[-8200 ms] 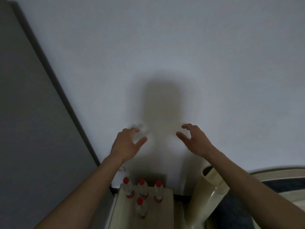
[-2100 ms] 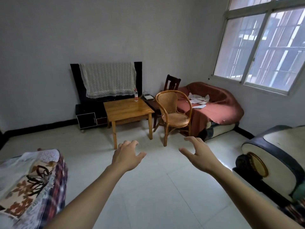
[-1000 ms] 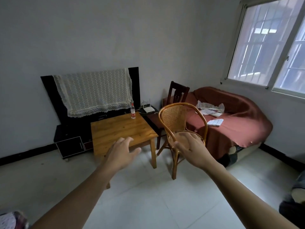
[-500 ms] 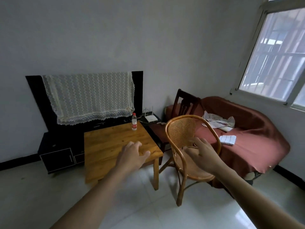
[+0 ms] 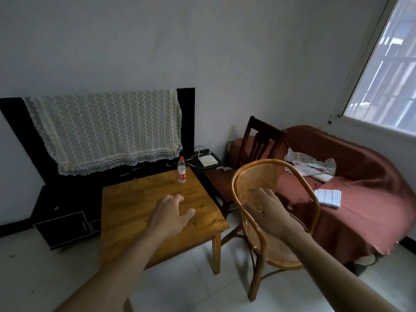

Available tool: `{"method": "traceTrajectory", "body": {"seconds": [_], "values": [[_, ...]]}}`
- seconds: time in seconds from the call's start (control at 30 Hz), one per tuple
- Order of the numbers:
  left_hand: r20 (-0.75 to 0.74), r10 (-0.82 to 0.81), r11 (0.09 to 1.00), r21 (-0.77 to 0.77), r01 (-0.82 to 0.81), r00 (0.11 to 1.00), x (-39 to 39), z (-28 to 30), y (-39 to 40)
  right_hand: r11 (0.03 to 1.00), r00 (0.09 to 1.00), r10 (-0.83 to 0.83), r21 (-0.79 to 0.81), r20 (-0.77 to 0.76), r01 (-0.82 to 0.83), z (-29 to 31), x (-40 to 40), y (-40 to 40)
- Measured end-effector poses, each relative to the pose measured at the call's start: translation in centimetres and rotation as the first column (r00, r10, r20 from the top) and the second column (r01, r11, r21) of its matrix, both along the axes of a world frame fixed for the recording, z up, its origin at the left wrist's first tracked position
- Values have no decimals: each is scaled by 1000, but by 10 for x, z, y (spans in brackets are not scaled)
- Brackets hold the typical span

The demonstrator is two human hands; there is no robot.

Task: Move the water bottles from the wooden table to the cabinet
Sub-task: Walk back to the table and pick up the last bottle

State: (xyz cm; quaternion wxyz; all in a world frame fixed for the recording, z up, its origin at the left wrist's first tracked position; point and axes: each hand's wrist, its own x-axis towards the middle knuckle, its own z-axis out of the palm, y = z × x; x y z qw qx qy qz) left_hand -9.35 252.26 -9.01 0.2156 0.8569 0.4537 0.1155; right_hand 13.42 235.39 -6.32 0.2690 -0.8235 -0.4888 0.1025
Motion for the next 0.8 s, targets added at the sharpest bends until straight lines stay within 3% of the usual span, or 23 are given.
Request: {"method": "traceTrajectory", "body": {"seconds": [0.4, 0.8], "values": [[-22, 52, 999, -5, -53, 998, 151, 26, 134, 996, 996, 76, 46, -41, -74, -7, 148, 160], [-57, 116, 991, -63, -119, 992, 181, -6, 271, 994, 996, 84, -71, -38, -87, -35, 191, 301]]}}
